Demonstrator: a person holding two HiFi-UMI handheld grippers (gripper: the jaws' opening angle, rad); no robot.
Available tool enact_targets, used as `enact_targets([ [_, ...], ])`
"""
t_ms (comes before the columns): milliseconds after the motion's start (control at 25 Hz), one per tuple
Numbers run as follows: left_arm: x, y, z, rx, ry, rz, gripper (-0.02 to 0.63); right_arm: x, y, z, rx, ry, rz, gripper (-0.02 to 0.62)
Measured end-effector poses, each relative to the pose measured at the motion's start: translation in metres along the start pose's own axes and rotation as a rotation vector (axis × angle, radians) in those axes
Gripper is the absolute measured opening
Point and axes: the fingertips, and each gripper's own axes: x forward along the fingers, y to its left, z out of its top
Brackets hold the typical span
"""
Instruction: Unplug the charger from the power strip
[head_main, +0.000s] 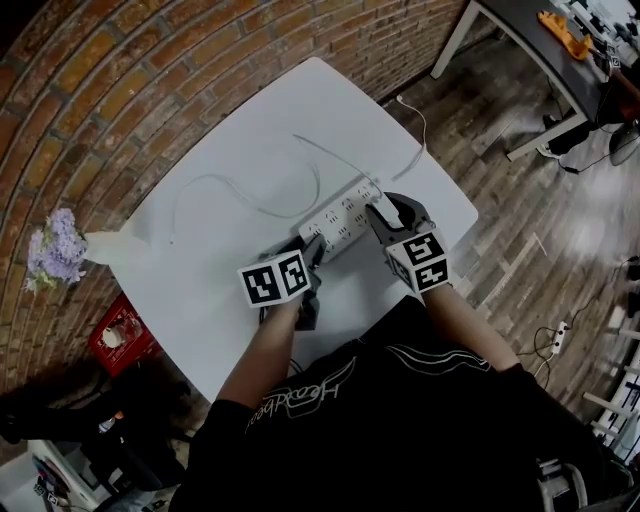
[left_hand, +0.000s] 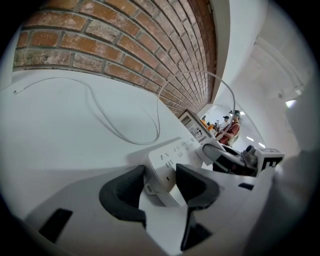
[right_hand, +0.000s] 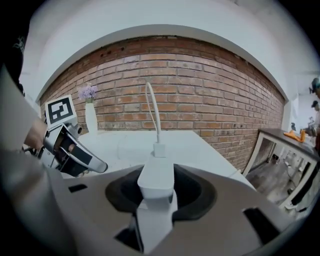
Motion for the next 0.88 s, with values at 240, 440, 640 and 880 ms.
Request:
enact_targets([
  [240,0.0008,0.0001,0.0002,-0.002,0.001,-0.001,0.201,0.0000,-0.0053,-0.0011,0.075,0.000,0.039,0.119],
  [440,-0.0002,0.0007,-0.0005,-0.012,0.000,0.000,0.201,-0.0001,0.0013,0.0020,-0.038,0.034,-0.002,0.117],
  [640,0.0001,-0.0003,0.0004,-0.008,-0.005,0.008,0.201,0.0016,-0.0072,-0.0011,0.060,0.044,0.055,0.118],
  [880,-0.0002,0.0009,0.0000,-0.020,-0.009,0.004,0.201,0.0009,-0.0014,0.0038,-0.030,0.062,0.034,0.118],
])
